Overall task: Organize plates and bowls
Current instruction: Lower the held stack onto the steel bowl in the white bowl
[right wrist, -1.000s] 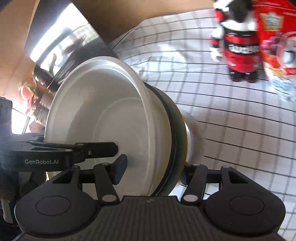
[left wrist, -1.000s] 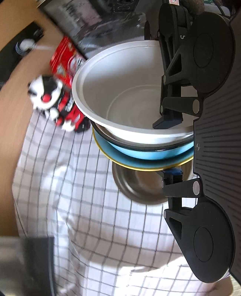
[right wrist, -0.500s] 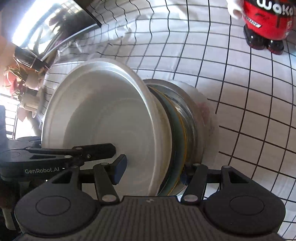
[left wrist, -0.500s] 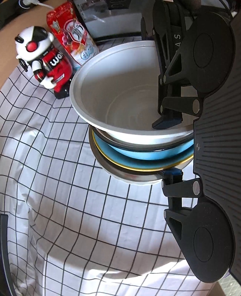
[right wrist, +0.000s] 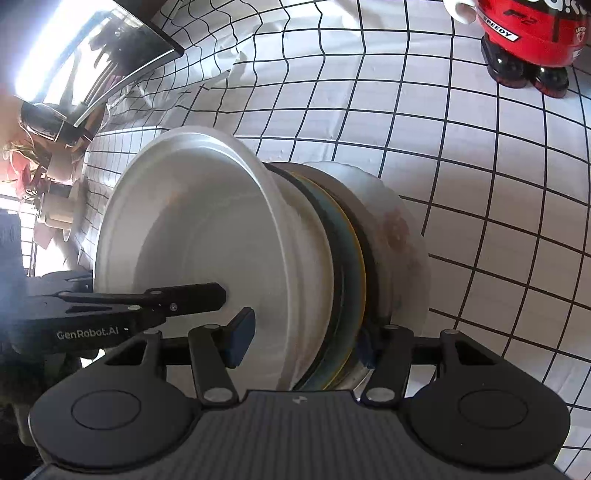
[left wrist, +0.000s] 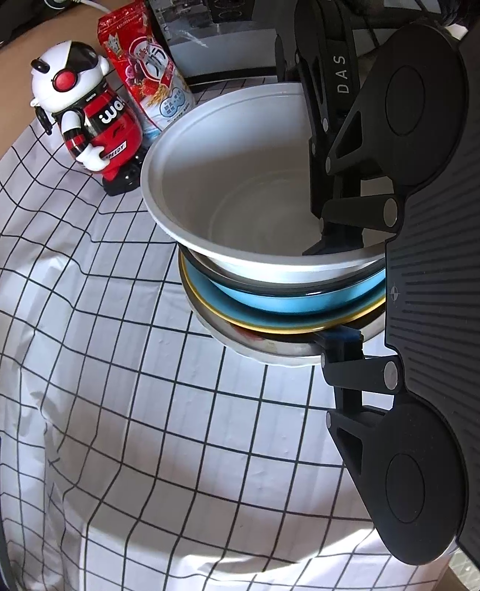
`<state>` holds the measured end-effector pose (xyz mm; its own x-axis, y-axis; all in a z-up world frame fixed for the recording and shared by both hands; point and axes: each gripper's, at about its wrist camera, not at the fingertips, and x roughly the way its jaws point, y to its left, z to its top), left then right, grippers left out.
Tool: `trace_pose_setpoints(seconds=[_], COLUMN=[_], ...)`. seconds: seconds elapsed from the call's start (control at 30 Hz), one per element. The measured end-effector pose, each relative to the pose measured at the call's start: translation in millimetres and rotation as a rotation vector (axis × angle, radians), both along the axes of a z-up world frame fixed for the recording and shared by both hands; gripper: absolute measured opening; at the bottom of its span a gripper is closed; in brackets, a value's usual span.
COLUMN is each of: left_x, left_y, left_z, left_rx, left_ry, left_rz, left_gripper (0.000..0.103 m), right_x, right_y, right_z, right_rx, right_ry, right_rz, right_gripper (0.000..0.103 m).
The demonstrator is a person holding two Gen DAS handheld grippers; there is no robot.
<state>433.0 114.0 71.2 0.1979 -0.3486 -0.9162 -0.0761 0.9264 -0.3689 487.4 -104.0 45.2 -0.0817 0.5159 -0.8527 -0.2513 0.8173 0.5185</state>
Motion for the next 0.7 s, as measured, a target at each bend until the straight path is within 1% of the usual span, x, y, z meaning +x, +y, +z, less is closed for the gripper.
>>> trace_pose_setpoints(seconds=[0.07, 0.2, 0.37, 0.43, 0.57, 0.7], left_x=[1, 3, 4, 4, 3, 2], left_y=[2, 3, 1, 1, -1, -2], left_z=[-1, 0, 1, 1, 1, 2], left_rx=[-0.009, -0.013, -0.002, -0.002, 0.007, 0.023], left_ry=[0.01, 0.022, 0.026, 0.026, 0.023, 0.012], left_rz=[-0.002, -0.012, -0.024, -0.022, -0.028, -0.036], left_gripper=[0.035, 0.035, 0.035, 0.035, 0.035, 0.035], right_x=[-1, -2, -5, -7, -8, -12], right_y=[0, 2, 3, 1, -4, -6], right_z=[1, 4, 16, 19, 19, 25], right_rx=[0.0, -0.017, -0.039, -0.034, -0.022, -0.03], right_ry=[-0.004, -0.021, -0.077, -0.083, -0.083, -0.112], right_rz=[0.006, 0.028, 0.056, 0.065, 0.049, 0.064], right_gripper=[0.055, 0.055, 0.054, 0.054, 0.052, 0.05])
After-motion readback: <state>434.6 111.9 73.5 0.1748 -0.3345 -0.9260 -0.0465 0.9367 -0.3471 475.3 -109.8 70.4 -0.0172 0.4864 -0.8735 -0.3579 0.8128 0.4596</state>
